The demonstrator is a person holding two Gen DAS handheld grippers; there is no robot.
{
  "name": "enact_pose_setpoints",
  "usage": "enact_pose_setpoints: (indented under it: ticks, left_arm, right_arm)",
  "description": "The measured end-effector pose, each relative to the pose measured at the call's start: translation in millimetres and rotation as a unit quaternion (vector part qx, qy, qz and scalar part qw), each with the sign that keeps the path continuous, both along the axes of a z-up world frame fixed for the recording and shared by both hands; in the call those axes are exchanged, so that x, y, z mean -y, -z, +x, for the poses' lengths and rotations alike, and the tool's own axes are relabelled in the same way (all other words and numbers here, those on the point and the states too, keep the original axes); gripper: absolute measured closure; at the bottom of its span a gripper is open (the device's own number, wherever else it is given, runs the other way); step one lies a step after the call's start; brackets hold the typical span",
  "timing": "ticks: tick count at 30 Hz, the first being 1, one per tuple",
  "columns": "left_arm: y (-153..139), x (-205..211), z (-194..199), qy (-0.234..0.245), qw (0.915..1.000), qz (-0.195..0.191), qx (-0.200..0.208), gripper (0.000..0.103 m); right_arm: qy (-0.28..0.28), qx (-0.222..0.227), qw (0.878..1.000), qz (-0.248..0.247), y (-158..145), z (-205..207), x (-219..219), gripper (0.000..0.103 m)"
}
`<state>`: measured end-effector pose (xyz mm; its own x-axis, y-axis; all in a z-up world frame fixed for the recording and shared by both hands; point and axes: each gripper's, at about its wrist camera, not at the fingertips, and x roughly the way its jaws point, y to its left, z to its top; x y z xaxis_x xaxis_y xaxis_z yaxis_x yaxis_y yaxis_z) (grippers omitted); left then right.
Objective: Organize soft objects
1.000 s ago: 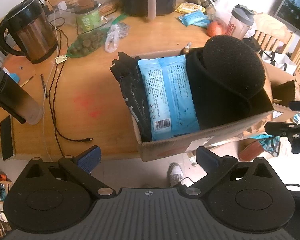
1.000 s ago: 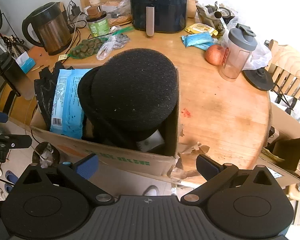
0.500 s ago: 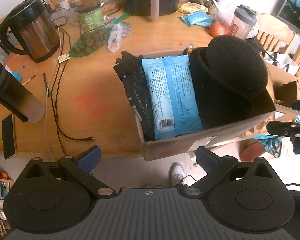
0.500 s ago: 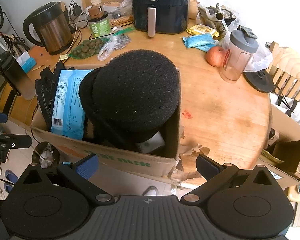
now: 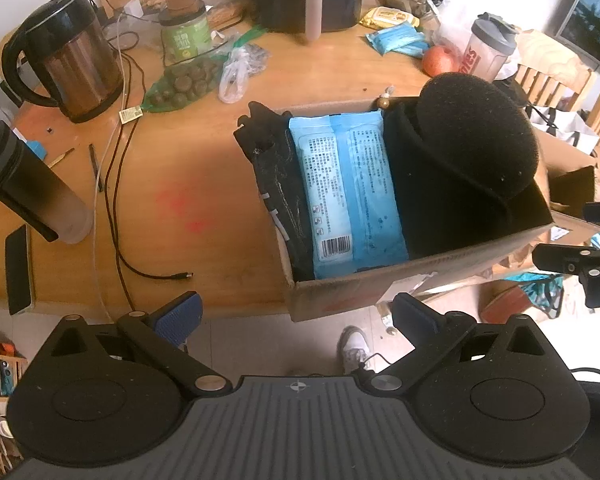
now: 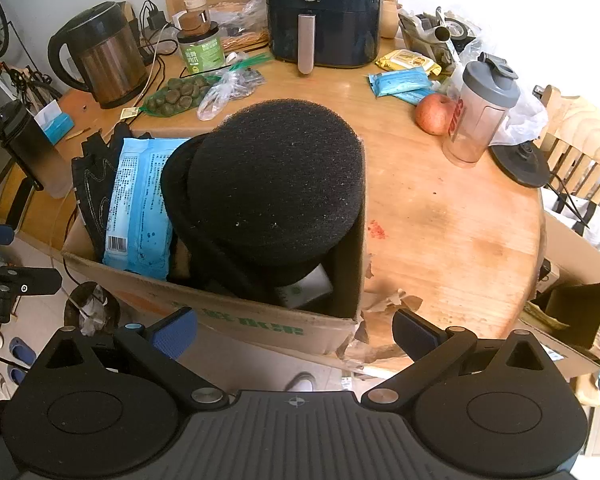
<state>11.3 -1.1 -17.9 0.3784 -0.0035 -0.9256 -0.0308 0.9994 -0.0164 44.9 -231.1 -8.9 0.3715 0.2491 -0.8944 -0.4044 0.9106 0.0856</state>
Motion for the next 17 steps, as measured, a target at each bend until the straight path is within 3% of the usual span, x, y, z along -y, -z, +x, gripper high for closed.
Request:
enact_pose_setpoints:
  ticks: [17]
  left_arm:
    - [-1.5,-0.3,-0.3,-0.001,1.0000,-0.006,0.007,0.000]
  right_arm:
    - [0.001,-0.001,1.000,-0.001,2.3,-0.9,1.0,0.000]
